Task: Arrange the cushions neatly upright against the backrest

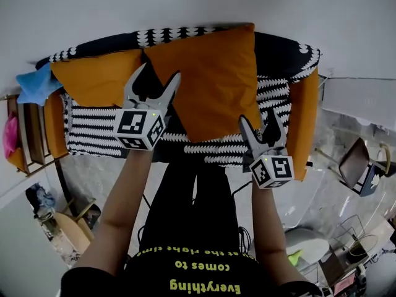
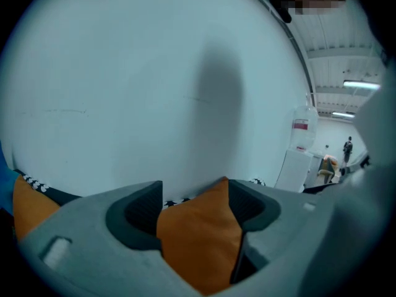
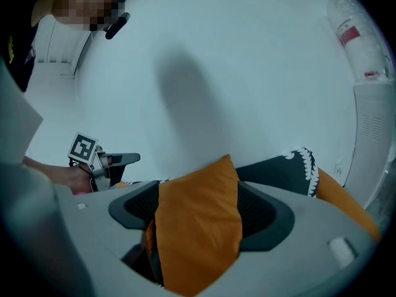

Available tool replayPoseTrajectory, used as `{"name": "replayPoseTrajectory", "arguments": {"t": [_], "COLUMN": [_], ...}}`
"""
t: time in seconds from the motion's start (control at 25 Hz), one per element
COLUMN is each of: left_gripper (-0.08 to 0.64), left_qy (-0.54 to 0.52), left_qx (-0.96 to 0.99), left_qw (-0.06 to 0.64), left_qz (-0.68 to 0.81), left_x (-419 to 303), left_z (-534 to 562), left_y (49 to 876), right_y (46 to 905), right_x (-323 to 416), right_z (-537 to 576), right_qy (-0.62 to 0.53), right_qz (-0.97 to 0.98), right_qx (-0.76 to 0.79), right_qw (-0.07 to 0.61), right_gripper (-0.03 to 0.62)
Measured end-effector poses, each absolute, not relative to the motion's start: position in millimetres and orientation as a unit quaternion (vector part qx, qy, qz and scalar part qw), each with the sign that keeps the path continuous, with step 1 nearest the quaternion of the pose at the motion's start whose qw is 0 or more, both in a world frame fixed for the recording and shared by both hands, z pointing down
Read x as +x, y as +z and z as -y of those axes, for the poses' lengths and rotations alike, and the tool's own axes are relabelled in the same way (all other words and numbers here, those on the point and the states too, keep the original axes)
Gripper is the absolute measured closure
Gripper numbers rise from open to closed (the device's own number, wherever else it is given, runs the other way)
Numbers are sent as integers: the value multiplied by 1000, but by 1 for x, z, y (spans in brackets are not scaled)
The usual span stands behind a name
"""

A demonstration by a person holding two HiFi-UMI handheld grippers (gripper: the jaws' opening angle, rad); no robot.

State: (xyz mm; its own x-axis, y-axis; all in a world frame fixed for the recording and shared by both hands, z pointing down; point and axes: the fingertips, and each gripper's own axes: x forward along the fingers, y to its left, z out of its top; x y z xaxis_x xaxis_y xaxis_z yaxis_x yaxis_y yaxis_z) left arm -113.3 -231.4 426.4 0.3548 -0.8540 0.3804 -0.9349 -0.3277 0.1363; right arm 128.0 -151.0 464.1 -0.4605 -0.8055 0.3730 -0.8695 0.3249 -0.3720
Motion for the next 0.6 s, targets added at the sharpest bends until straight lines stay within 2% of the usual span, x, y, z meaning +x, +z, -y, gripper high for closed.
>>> {"name": "replayPoseTrajectory", "arguments": {"t": [0.6], "left_gripper": [119], "left_qy": [199], "left_qx": [817], "left_qw": [143], "left_qz": [521], "left_x": [-72], "left_z": [290], "left_y": [530], "right_y": [626], "right_x": [182], "right_z": [135], "right_qy": [343], "right_qz": [763], "right_qx": [535], "right_qw": [118], "right_gripper": [167]}}
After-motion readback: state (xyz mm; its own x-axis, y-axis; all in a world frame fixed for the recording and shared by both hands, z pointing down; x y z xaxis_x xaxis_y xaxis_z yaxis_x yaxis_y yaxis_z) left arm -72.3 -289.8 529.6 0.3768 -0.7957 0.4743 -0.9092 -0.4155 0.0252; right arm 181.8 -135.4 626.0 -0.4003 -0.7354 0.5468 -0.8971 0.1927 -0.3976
